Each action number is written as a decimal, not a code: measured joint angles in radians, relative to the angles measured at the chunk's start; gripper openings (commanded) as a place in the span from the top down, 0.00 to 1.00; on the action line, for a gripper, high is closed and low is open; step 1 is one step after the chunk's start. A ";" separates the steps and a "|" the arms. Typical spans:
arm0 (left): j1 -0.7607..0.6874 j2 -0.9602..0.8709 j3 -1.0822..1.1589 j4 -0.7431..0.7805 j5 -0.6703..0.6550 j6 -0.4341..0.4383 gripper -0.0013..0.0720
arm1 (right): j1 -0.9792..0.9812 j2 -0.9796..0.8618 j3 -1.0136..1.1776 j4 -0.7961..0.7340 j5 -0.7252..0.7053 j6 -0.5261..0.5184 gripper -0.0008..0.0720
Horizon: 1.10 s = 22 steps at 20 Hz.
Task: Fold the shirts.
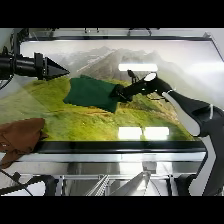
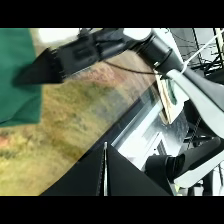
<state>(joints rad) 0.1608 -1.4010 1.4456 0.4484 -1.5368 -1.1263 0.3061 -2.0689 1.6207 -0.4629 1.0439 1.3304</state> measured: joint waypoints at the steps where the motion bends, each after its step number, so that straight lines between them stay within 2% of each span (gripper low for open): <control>1: 0.000 0.000 -0.001 0.000 0.000 0.002 0.98 | 0.009 -0.005 0.001 0.031 -0.006 -0.017 0.95; 6: 0.001 0.000 -0.002 0.002 -0.009 0.010 0.98 | -0.008 0.070 0.006 0.148 0.023 -0.087 0.95; 10: 0.001 0.000 -0.002 0.002 -0.023 0.010 0.98 | -0.138 0.272 0.007 0.099 0.116 -0.057 0.95; 16: 0.001 0.000 -0.002 0.003 -0.069 0.011 0.98 | -0.536 0.588 0.014 -0.045 0.241 0.100 0.95; 19: 0.001 0.000 -0.003 0.003 -0.080 0.011 0.98 | -0.782 0.624 0.032 -0.078 0.301 0.150 0.95; 22: 0.000 0.000 -0.003 0.003 -0.081 0.011 0.98 | -1.004 0.574 0.101 -0.091 0.347 0.169 0.95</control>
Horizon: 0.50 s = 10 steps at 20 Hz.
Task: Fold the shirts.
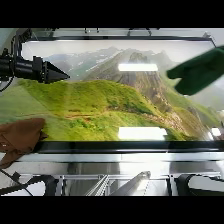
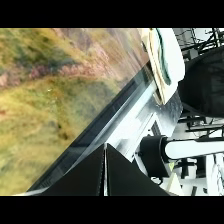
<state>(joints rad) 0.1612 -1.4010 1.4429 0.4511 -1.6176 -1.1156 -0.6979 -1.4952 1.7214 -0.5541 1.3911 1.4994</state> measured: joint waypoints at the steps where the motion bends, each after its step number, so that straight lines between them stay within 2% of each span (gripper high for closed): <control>1: 0.000 0.000 0.000 0.000 0.000 0.000 0.98 | -0.061 -0.037 0.050 -0.003 0.022 0.001 0.95; 7: 0.000 0.000 0.000 0.000 0.033 0.000 0.98 | -0.231 -0.246 0.377 0.082 0.106 0.011 0.95; 10: -0.005 -0.002 0.000 0.001 0.041 0.000 0.98 | -0.275 -0.274 0.422 0.022 0.139 0.006 0.95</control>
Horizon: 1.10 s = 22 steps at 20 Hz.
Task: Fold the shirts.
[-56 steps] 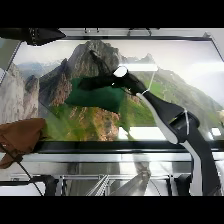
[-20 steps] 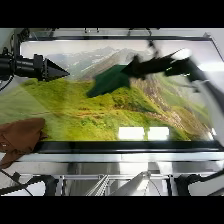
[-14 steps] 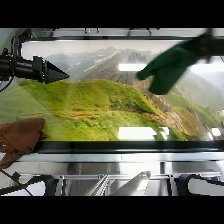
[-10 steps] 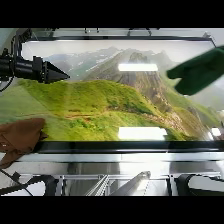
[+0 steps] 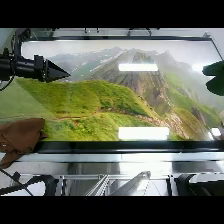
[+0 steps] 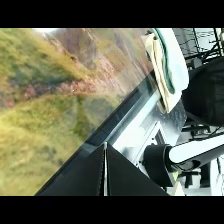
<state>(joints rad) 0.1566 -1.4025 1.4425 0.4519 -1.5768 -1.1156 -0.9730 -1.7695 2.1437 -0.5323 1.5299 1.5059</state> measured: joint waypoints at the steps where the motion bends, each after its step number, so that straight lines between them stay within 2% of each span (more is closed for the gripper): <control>1: -0.002 0.000 0.000 0.001 -0.001 0.000 0.98 | -0.015 -0.001 0.007 -0.066 0.024 -0.003 0.95; 5: -0.004 -0.001 0.000 0.050 -0.001 0.002 0.98 | -0.053 0.036 -0.009 -0.387 0.082 -0.011 0.95; 10: -0.004 -0.001 -0.001 0.108 -0.002 0.001 0.98 | -0.073 0.065 -0.073 -0.593 0.149 -0.013 0.95; 14: -0.004 -0.001 -0.001 0.121 -0.020 0.000 0.97 | -0.078 0.078 -0.103 -0.817 0.249 0.116 0.95; 17: -0.004 -0.001 -0.001 0.127 -0.028 0.000 0.97 | -0.078 0.092 -0.145 -0.909 0.284 0.204 0.95; 22: -0.004 -0.001 -0.001 0.128 -0.051 0.000 0.95 | -0.078 0.099 -0.276 -1.097 0.306 0.258 0.95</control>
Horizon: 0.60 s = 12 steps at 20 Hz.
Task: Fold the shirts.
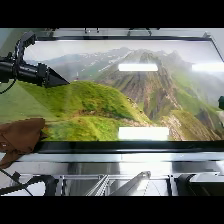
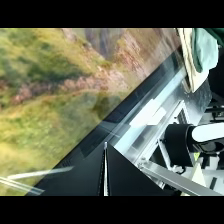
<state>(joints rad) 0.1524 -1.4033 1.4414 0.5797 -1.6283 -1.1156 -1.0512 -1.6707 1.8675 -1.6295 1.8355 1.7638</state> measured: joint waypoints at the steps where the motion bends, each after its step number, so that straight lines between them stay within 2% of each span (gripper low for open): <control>1: 0.000 0.000 0.000 0.000 -0.007 0.000 0.95 | 0.000 0.001 -0.032 -0.047 0.002 0.005 0.95; 3: 0.000 0.000 0.000 0.000 -0.012 0.000 0.95 | -0.005 0.002 -0.100 -0.127 0.004 0.013 0.93; 4: 0.000 0.000 0.000 0.001 -0.016 0.000 0.95 | -0.010 0.002 -0.135 -0.156 0.005 0.016 0.66; 5: 0.000 0.000 0.000 0.001 -0.017 0.000 0.95 | -0.016 0.001 -0.163 -0.182 0.005 0.017 0.18; 6: 0.000 0.000 0.000 0.001 -0.018 0.000 0.95 | -0.023 -0.001 -0.187 -0.201 0.005 0.017 0.03; 12: 0.000 0.000 0.000 0.003 -0.019 0.000 0.95 | -0.037 -0.009 -0.232 -0.230 0.006 0.001 0.03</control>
<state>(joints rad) 0.1528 -1.4033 1.4414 0.5823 -1.6478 -1.1156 -1.0878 -1.6798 1.6356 -1.8591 1.8416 1.7645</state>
